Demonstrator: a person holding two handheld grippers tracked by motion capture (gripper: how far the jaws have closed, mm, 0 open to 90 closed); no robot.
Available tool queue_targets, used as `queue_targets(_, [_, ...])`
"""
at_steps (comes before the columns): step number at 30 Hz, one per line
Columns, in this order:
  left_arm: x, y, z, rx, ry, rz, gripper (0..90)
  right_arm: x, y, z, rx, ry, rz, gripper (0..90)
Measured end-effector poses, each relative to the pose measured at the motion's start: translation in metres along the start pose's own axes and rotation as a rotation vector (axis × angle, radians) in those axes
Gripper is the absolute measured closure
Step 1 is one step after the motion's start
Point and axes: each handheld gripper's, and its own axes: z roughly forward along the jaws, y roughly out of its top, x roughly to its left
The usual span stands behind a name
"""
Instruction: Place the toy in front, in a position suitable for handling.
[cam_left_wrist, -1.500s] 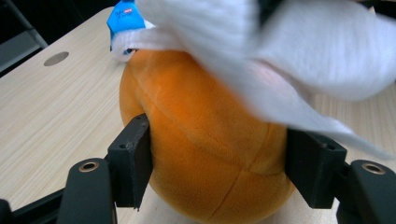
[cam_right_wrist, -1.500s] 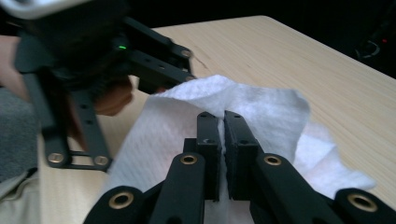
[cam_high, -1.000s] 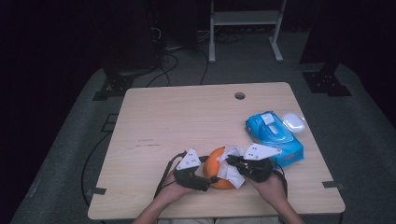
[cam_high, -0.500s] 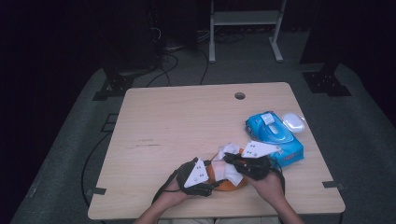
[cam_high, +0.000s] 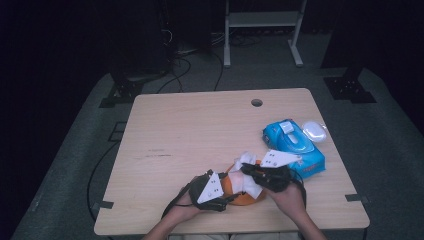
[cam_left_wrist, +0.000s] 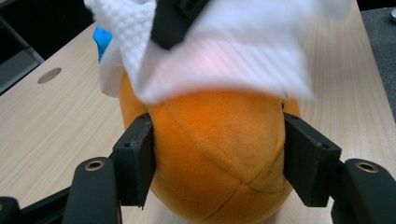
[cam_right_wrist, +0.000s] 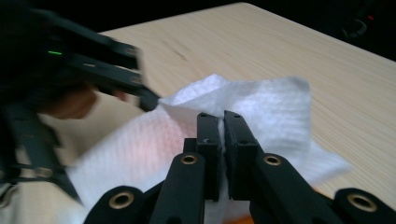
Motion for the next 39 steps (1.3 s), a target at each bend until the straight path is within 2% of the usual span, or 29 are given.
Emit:
queue_targets(1, [0.001,0.0,0.0,0.003,-0.002,-0.002,34.5,0.0,0.0,0.0,0.0,0.0,0.0,84.9])
queue_targets(2, [0.002,-0.002,0.0,-0.004,-0.009,-0.014,34.5,-0.015,-0.007,-0.005,0.001,-0.027,0.059,84.9])
queue_targets(4, [0.003,-0.002,0.0,-0.006,-0.011,-0.019,34.1,-0.022,-0.013,-0.009,-0.005,-0.027,0.097,84.9])
queue_targets(6, [0.006,-0.001,0.0,-0.007,-0.027,-0.065,29.4,-0.018,-0.014,-0.009,-0.005,-0.03,0.096,85.0])
queue_targets(8, [0.007,0.002,-0.002,-0.021,-0.022,-0.114,19.6,-0.012,-0.012,-0.006,-0.001,-0.042,0.069,85.0])
queue_targets(9, [0.007,0.002,-0.002,-0.021,-0.022,-0.114,18.5,-0.01,-0.012,-0.004,-0.002,-0.04,0.071,85.0])
queue_targets(10, [0.006,0.005,-0.004,-0.048,-0.013,-0.127,18.2,-0.009,-0.012,-0.003,-0.008,-0.026,0.087,85.0])
queue_targets(11, [0.005,0.007,-0.005,-0.052,-0.011,-0.127,18.1,-0.009,-0.011,-0.002,-0.013,-0.018,0.097,85.0])
queue_targets(12, [0.005,0.007,-0.005,-0.052,-0.011,-0.127,18.8,-0.007,-0.011,-0.001,-0.015,-0.015,0.095,85.0])
queue_targets(13, [0.004,0.008,-0.006,-0.038,-0.004,-0.103,23.5,-0.006,-0.01,-0.001,-0.013,-0.014,0.089,85.0])
queue_targets(14, [0.004,0.008,-0.006,-0.038,-0.004,-0.103,27.1,-0.006,-0.01,-0.001,-0.013,-0.014,0.089,85.0])
queue_targets(15, [0.004,0.006,-0.005,-0.034,-0.003,-0.101,27.1,-0.005,-0.009,-0.001,-0.013,-0.018,0.082,85.0])
queue_targets(17, [0.007,0.003,-0.005,-0.032,-0.013,-0.12,30.5,-0.007,-0.01,-0.002,-0.008,-0.01,0.086,85.0])
queue_targets(18, [0.01,0.001,-0.005,-0.026,-0.014,-0.124,32.5,-0.012,-0.012,-0.002,-0.009,0.001,0.107,85.0])
queue_targets(26, [0.019,-0.008,-0.007,-0.024,-0.012,-0.181,34.6,-0.027,-0.023,-0.007,0.021,-0.031,0.148,84.9])
queue_targets(30, [0.022,-0.01,-0.009,-0.028,-0.02,-0.2,34.5,-0.03,-0.026,-0.009,0.024,-0.038,0.166,84.9])
queue_targets(31, [0.023,-0.008,-0.01,-0.039,-0.022,-0.211,32.0,-0.029,-0.026,-0.008,0.019,-0.035,0.171,84.9])
queue_targets(32, [0.023,-0.004,-0.012,-0.074,-0.007,-0.223,23.5,-0.023,-0.022,-0.006,0.01,-0.034,0.157,85.0])
queue_targets(35, [0.021,0.0,-0.01,-0.098,-0.012,-0.222,23.5,-0.017,-0.018,-0.004,-0.009,-0.018,0.14,84.9])
queue_targets(36, [0.018,-0.001,-0.007,-0.067,-0.003,-0.178,27.3,-0.009,-0.013,-0.002,-0.017,-0.003,0.11,85.0])
queue_targets(37, [0.018,-0.001,-0.007,-0.067,-0.003,-0.178,29.9,-0.009,-0.013,-0.002,-0.017,-0.003,0.11,85.0])
queue_targets(38, [0.018,-0.002,-0.006,-0.059,-0.001,-0.182,31.1,-0.005,-0.011,-0.001,-0.006,-0.001,0.082,84.9])
queue_targets(39, [0.02,-0.004,-0.006,-0.052,-0.004,-0.198,31.1,-0.005,-0.011,-0.001,-0.006,-0.001,0.082,84.9])
